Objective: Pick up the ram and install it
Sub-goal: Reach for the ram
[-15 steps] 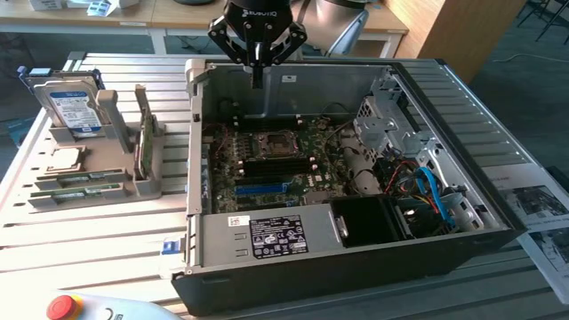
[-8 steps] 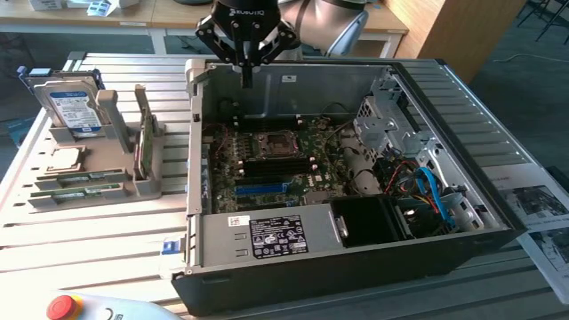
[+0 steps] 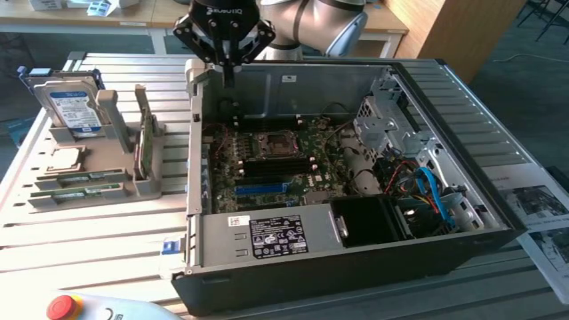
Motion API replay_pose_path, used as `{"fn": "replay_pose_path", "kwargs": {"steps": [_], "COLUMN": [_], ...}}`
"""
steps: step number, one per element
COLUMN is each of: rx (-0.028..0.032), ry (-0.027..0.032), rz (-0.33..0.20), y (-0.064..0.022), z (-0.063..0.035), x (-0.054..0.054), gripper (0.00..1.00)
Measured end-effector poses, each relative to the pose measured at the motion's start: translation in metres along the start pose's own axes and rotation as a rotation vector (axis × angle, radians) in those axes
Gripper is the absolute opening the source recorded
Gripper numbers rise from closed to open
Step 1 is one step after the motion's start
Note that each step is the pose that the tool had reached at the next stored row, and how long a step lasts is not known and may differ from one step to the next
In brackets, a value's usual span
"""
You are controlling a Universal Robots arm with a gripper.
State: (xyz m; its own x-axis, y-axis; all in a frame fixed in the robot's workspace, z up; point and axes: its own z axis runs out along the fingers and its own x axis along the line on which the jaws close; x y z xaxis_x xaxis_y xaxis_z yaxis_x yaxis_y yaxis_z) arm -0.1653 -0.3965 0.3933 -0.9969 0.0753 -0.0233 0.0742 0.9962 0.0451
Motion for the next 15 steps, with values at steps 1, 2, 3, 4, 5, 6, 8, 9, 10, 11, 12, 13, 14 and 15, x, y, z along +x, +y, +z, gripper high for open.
{"fn": "replay_pose_path", "kwargs": {"steps": [1,2,3,4,5,6,8,9,10,11,12,13,14,15], "rx": [0.0001,0.0000,0.0001,0.0001,0.0000,0.0001,0.0000,0.0000,0.0000,0.0000,0.0000,0.0001,0.0001,0.0000], "ry": [0.0000,0.0001,0.0001,0.0000,0.0000,0.0001,0.0000,0.0000,0.0000,0.0000,0.0000,0.0001,0.0001,0.0000], "rz": [0.000,0.000,0.000,0.000,0.000,0.000,0.000,0.000,0.000,0.000,0.000,0.000,0.000,0.000], "y": [0.0000,-0.0001,-0.0002,-0.0002,-0.0002,-0.0002,-0.0003,-0.0003,-0.0003,-0.0004,-0.0004,-0.0003,-0.0002,-0.0002], "z": [-0.0001,-0.0002,-0.0003,-0.0003,-0.0004,-0.0005,-0.0006,-0.0007,-0.0008,-0.0009,-0.0010,-0.0011,-0.0013,-0.0013], "x": [0.003,0.006,0.010,0.013,0.016,0.020,0.027,0.031,0.035,0.039,0.043,0.047,0.051,0.056], "gripper": [0.11,0.11,0.11,0.11,0.11,0.11,0.11,0.11,0.11,0.11,0.11,0.11,0.11,0.11]}}
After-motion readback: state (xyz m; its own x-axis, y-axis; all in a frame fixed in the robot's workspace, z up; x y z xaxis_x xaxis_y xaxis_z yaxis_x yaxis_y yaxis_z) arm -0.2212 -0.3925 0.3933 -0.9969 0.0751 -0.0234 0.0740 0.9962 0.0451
